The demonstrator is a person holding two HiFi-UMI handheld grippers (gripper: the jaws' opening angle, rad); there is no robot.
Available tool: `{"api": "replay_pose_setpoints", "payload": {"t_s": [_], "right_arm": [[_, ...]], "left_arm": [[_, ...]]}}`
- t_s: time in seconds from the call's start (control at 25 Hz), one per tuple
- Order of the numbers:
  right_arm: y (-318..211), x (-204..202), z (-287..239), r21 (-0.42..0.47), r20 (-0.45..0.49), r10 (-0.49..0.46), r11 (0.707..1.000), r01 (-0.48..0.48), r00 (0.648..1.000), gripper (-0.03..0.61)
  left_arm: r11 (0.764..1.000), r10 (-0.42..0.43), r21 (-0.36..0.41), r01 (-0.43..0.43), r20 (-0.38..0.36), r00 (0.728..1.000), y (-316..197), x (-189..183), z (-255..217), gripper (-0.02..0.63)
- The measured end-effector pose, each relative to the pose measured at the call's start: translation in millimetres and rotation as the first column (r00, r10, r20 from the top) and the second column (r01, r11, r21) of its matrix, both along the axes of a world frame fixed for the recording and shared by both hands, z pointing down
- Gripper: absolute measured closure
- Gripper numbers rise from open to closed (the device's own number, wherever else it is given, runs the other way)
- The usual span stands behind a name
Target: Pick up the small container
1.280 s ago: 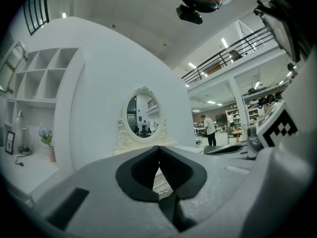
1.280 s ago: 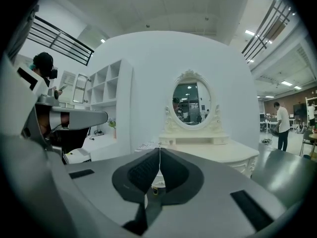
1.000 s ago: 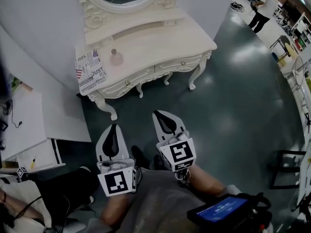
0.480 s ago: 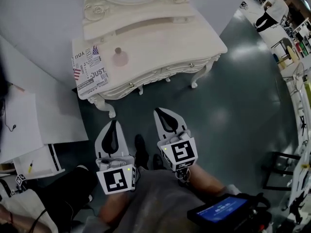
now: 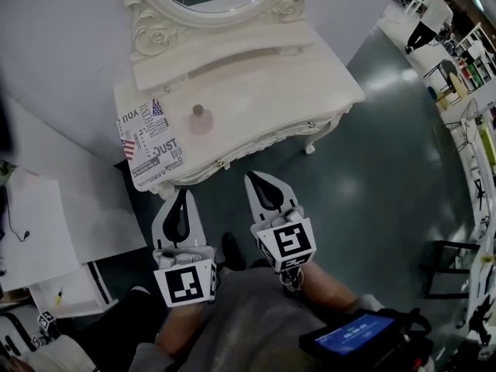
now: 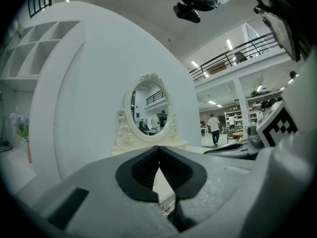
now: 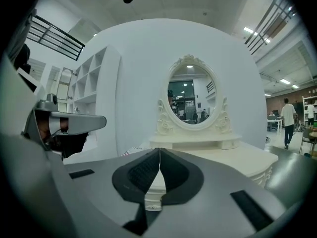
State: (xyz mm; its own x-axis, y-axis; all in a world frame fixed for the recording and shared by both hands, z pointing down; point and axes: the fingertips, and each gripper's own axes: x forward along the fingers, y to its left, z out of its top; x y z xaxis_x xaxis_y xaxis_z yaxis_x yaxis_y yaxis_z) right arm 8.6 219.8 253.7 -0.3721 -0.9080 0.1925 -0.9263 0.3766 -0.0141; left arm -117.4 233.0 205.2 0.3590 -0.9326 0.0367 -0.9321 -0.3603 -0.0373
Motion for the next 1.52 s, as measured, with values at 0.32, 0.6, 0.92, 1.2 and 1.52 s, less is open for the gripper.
{"api": "replay_pose_setpoints", "payload": {"t_s": [0.32, 0.6, 0.92, 1.2, 1.52], "right_arm": [[-24.3, 2.8, -24.1, 0.056, -0.015, 0.058, 0.997, -0.057, 0.998, 0.565], [-39.4, 21.3, -17.6, 0.035, -0.011, 0.097, 0.995, -0.097, 0.995, 0.565], [-79.1, 38.5, 8.0, -0.024, 0.022, 0.09, 0.996, -0.089, 0.996, 0.565], [-128.9, 57.2, 13.2, -0.044, 0.056, 0.054, 0.998, -0.052, 0.997, 0.565], [-191.0, 61.3, -4.5, -0.003, 0.069, -0.032, 0.999, 0.032, 0.997, 0.565]], "left_arm": [[0.998, 0.049, 0.044, -0.048, -0.012, 0.999, -31.2, -1.7, -13.4, 0.6], [0.997, 0.074, 0.002, -0.074, -0.007, 0.997, -53.2, 13.4, 0.4, 0.6], [0.996, 0.069, -0.051, -0.067, 0.025, 0.997, -95.1, 34.5, 19.3, 0.6], [0.998, 0.012, -0.066, -0.008, 0.056, 0.998, -142.5, 45.2, 19.4, 0.6], [0.998, -0.067, -0.014, 0.069, 0.072, 0.995, -190.7, 52.1, -4.5, 0.6]]}}
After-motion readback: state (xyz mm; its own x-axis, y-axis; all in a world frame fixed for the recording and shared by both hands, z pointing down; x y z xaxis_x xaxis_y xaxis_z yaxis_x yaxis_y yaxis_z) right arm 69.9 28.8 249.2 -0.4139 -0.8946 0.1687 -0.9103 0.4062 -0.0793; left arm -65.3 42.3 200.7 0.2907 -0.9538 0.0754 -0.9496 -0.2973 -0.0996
